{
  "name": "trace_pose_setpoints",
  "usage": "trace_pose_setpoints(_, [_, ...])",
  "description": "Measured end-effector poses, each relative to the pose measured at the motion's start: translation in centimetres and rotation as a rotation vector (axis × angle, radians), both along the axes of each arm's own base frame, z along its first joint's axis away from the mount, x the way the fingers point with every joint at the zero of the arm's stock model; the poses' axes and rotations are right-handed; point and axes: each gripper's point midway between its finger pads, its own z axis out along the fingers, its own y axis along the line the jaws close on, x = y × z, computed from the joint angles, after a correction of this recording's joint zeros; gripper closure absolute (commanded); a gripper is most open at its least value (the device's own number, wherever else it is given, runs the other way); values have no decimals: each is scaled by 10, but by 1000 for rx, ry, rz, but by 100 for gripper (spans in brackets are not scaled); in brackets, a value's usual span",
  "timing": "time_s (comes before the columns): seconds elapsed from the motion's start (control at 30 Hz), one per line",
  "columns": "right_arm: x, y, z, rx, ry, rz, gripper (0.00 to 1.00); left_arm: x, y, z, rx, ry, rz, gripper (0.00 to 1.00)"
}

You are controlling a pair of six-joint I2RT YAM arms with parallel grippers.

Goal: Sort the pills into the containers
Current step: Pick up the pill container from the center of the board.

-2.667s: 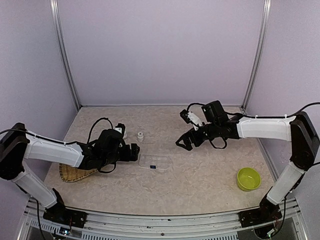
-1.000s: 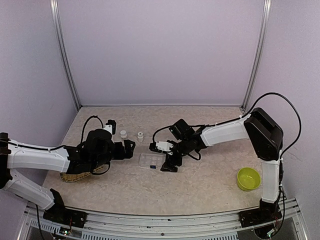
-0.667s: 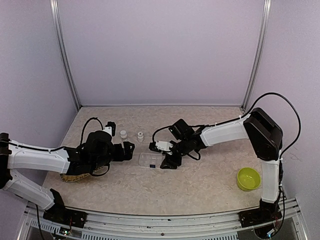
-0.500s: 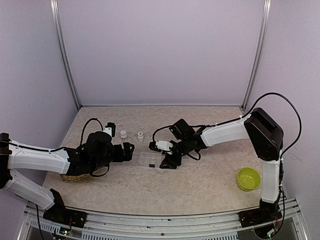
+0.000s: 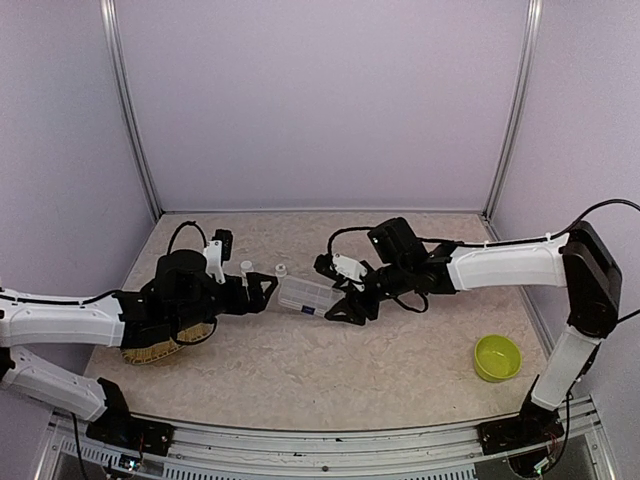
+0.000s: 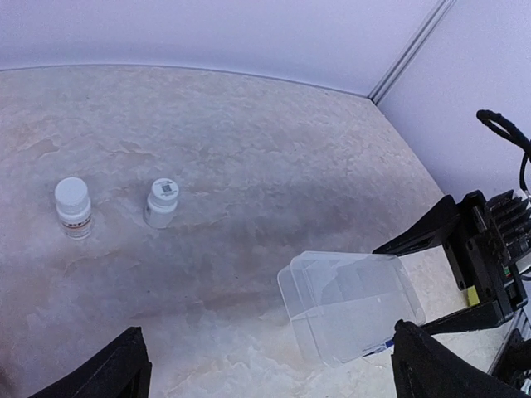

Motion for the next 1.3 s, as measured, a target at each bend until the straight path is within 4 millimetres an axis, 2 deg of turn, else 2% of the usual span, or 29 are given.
trace_pose_setpoints(0.2, [-6, -16, 25, 25, -78, -51, 40, -2, -28, 16, -98, 64, -80, 1])
trace_pose_setpoints(0.47, [-14, -14, 42, 44, -130, -57, 38, -8, -39, 26, -152, 82, -140, 1])
trace_pose_setpoints(0.6, [-20, -13, 43, 47, -83, -42, 38, -16, -33, 38, -160, -30, -182, 1])
trace_pose_setpoints(0.73, [-30, -8, 56, 80, -32, -11, 38, -31, -25, 48, -173, -162, -245, 1])
trace_pose_setpoints(1.0, [-53, -8, 90, 168, 42, 47, 40, -45, -41, 67, -151, -329, -395, 1])
trace_pose_setpoints(1.13, [-51, -10, 99, 186, 49, 8, 41, -47, -48, 63, -162, -323, -427, 1])
trace_pose_setpoints(1.3, [-41, -15, 109, 208, 31, -74, 41, -58, -58, 73, -268, -331, -498, 1])
